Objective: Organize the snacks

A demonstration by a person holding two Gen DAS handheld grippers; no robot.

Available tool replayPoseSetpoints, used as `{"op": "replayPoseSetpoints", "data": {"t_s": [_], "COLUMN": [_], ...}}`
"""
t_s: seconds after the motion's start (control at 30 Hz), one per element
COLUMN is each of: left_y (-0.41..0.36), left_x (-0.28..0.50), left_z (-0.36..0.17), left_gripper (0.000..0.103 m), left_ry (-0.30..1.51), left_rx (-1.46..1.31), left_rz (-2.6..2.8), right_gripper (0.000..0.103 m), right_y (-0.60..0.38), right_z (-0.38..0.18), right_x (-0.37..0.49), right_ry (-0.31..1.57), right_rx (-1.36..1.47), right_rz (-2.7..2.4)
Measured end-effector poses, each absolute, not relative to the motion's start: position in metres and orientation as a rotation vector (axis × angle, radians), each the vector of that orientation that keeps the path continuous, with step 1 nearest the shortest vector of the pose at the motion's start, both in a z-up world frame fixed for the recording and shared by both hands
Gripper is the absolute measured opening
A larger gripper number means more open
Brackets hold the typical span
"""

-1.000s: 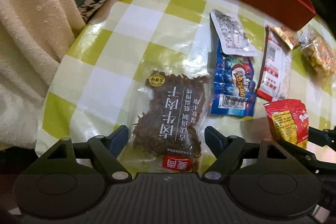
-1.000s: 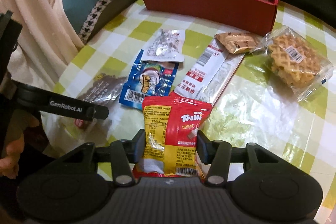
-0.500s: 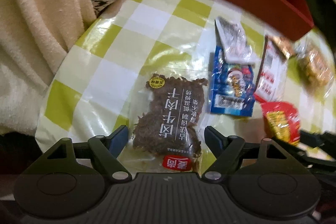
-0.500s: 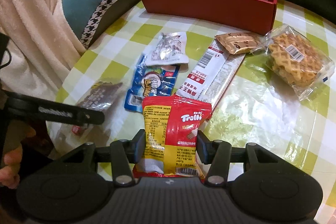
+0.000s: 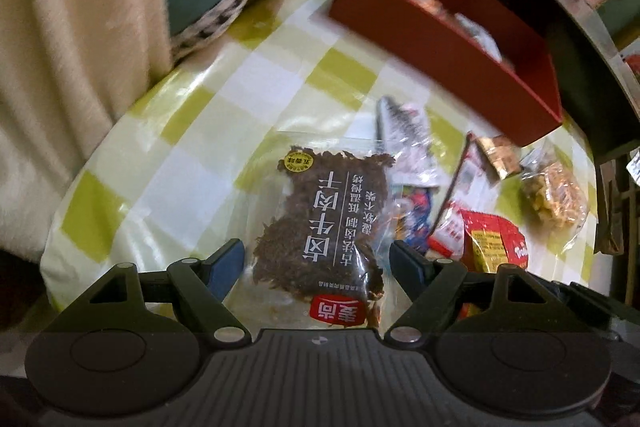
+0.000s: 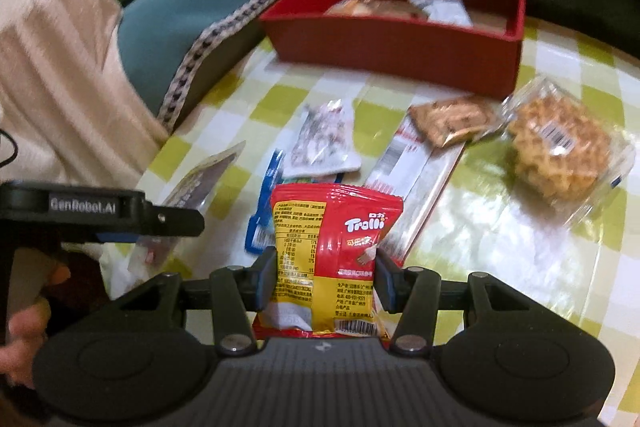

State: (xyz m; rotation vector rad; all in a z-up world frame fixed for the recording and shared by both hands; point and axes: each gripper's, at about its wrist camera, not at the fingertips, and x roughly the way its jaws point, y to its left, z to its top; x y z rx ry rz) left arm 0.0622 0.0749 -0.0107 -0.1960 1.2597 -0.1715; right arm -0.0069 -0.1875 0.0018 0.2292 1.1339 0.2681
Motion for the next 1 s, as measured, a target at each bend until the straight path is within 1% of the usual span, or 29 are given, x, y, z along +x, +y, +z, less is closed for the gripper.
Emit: {"op": "replayPoseSetpoints", "data": {"t_s": [0.17, 0.37, 0.93, 0.97, 1.0], "left_y": [0.052, 0.031, -0.03, -0.034, -0.038], "left_x": [0.076, 0.094, 0.176, 0.18, 0.184], "left_z": [-0.005, 0.012, 0.019, 0.019, 0.019], "left_gripper": [0.083, 0.084, 0.084, 0.081, 0.066], "left_ry": [1.222, 1.131, 1.052, 1.047, 1.04], "left_rx": [-0.185, -0.162, -0.122, -0.117, -0.117], "left_rz": [-0.193, -0.187, -0.241, -0.244, -0.256], "right_gripper": [0.061, 0.061, 0.061, 0.061, 0.061], "right_y": [-0.199, -0.216, -0.261, -0.263, -0.265], "right_z": [0.009, 0.022, 0.04, 0.04, 0.04], "right_x": [0.004, 0.025, 0.097, 0.101, 0.107], "right_ry": [1.096, 1.039, 0.924, 0.919, 0.916], "right_rx": [0.256, 0.285, 0.322, 0.319, 0.316], "right_rz": [0.23, 0.197, 0.121, 0.118, 0.113]}}
